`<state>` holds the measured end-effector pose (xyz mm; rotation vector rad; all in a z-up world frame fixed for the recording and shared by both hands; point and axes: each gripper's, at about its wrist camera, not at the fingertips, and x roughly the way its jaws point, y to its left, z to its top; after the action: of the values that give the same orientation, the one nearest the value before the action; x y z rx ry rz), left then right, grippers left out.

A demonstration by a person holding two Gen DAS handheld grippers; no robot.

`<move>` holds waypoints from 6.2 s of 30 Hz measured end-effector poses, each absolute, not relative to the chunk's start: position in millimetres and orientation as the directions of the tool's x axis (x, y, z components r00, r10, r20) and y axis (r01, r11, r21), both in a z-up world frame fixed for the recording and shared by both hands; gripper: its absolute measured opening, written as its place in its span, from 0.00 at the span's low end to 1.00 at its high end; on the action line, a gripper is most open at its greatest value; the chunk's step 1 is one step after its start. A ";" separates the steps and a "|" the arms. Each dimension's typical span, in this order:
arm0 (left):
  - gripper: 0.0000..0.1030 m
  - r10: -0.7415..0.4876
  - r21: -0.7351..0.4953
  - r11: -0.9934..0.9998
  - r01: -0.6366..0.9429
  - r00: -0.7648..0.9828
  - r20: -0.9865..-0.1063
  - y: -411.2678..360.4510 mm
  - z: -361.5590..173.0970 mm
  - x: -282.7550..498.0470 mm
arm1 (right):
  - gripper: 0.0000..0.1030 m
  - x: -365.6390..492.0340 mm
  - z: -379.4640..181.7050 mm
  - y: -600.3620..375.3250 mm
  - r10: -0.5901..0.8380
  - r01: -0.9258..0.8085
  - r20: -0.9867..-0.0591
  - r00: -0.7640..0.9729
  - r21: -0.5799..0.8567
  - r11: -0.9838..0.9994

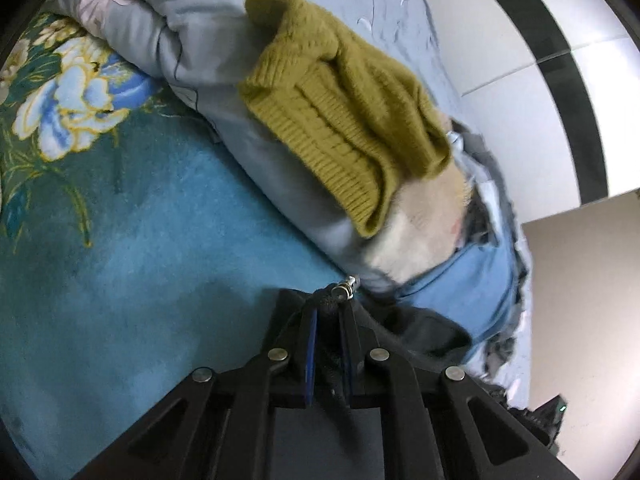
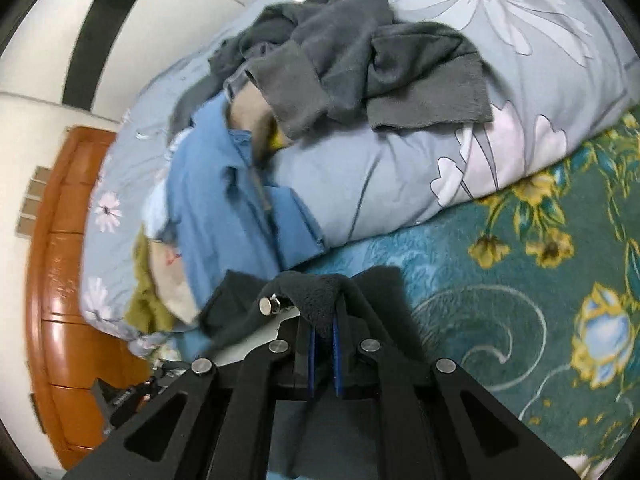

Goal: Fold clothes

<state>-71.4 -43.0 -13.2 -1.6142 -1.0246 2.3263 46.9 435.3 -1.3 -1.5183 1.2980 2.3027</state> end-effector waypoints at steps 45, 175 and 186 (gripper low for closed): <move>0.18 0.644 -0.691 -0.723 0.004 -0.358 -0.676 -44.5 -80.5 -28.7 | 0.18 82.5 -29.1 421.7 -0.391 -0.326 -0.709 -0.588 0.649 -0.687; 0.36 0.459 -0.755 -0.616 0.224 -0.676 -0.576 -160.4 65.1 151.1 | 0.44 75.8 64.2 255.3 -0.709 -0.048 -0.422 -0.565 0.875 -0.482; 0.36 0.150 -0.743 -0.567 0.355 -0.843 -0.517 -345.7 118.1 229.4 | 0.44 -39.9 118.9 9.6 -0.888 0.236 -0.365 -0.280 0.870 -0.433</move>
<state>229.4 -345.7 118.1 -0.8948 -1.5073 2.7524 -39.9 9.6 118.9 -1.9463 1.5432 3.0707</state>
